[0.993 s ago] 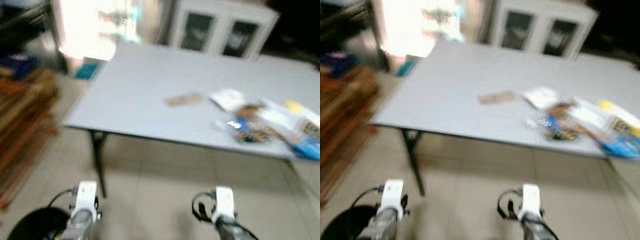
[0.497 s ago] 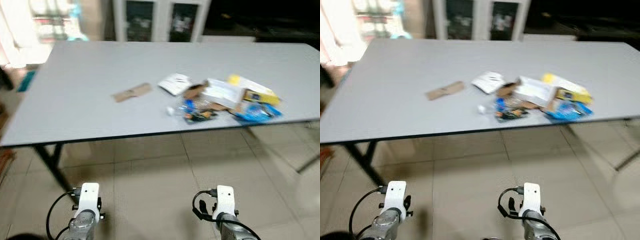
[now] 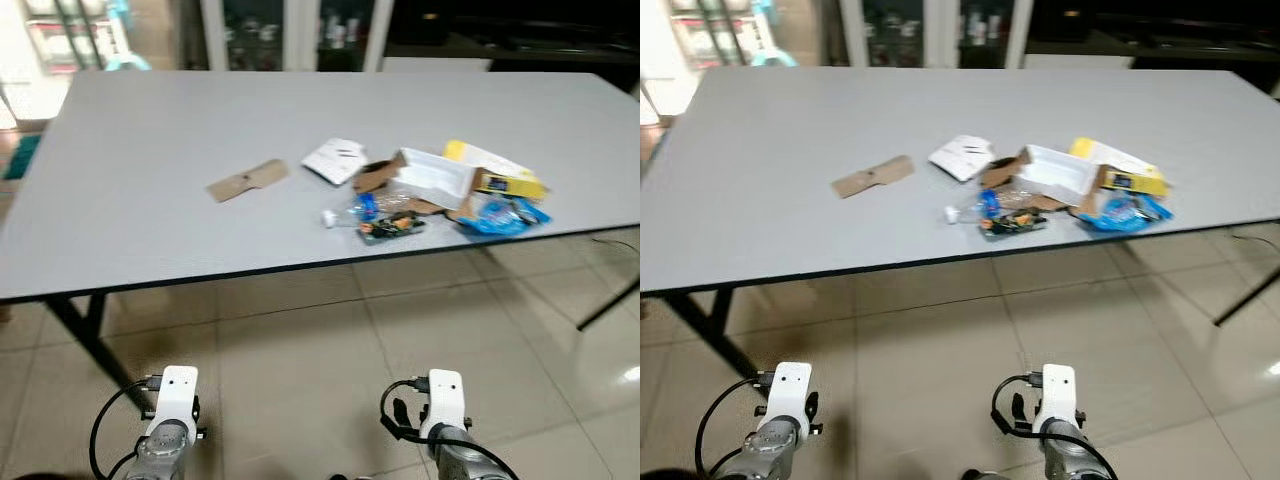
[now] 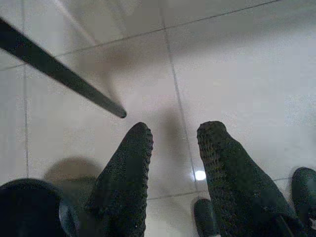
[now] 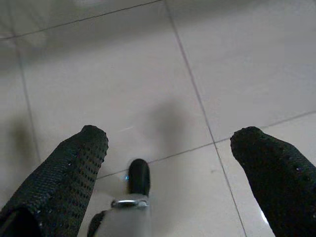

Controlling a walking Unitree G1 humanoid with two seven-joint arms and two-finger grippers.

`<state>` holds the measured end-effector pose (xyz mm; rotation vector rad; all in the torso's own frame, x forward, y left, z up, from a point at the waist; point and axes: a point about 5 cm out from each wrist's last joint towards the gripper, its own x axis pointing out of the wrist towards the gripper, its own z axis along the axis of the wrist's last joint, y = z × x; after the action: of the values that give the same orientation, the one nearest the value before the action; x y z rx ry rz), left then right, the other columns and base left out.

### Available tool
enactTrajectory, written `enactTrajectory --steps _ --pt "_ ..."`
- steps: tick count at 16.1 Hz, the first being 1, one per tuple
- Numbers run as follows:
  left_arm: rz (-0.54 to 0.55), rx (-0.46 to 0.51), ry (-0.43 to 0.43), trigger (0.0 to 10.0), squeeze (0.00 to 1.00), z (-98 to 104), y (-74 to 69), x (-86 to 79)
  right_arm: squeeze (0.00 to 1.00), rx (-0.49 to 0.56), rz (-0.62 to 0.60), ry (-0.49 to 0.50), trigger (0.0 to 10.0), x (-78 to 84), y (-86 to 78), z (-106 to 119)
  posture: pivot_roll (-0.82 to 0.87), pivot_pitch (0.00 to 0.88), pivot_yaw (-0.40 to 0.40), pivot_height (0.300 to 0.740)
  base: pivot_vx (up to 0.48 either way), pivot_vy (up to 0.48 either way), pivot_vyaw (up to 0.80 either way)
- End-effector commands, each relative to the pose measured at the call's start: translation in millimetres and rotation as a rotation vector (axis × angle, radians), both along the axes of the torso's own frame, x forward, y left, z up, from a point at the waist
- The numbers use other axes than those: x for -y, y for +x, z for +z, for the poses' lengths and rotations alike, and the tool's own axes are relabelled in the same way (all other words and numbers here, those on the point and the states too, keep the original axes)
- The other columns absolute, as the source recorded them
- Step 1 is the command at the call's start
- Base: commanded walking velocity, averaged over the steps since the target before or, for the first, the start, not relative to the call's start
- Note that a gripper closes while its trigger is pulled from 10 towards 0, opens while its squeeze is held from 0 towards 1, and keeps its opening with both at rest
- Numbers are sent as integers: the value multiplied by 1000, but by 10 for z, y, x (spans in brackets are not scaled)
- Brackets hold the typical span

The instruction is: Picking trash to rubbish bin

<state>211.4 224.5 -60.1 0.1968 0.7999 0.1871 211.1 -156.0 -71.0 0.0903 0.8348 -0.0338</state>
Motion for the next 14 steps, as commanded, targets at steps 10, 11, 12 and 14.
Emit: enactTrajectory --steps 10,11,12,14 --pt "-1 -19 17 10000 0 -17 -14 22 0 12 22 -12 10000 15 12 11 -9 58 -70 740 0 -56 160" --pt "-1 -21 19 10000 0 -19 -18 16 0 10 28 -13 10000 11 9 9 -9 59 -70 740 0 -364 0" --pt "0 -23 21 10000 0 -21 -23 11 0 6 36 -17 10000 8 4 5 -10 59 -70 740 0 -382 0" --pt "1 -23 21 10000 0 -22 -26 9 0 8 41 -15 10000 1 1 5 -10 59 -69 740 0 -405 0"
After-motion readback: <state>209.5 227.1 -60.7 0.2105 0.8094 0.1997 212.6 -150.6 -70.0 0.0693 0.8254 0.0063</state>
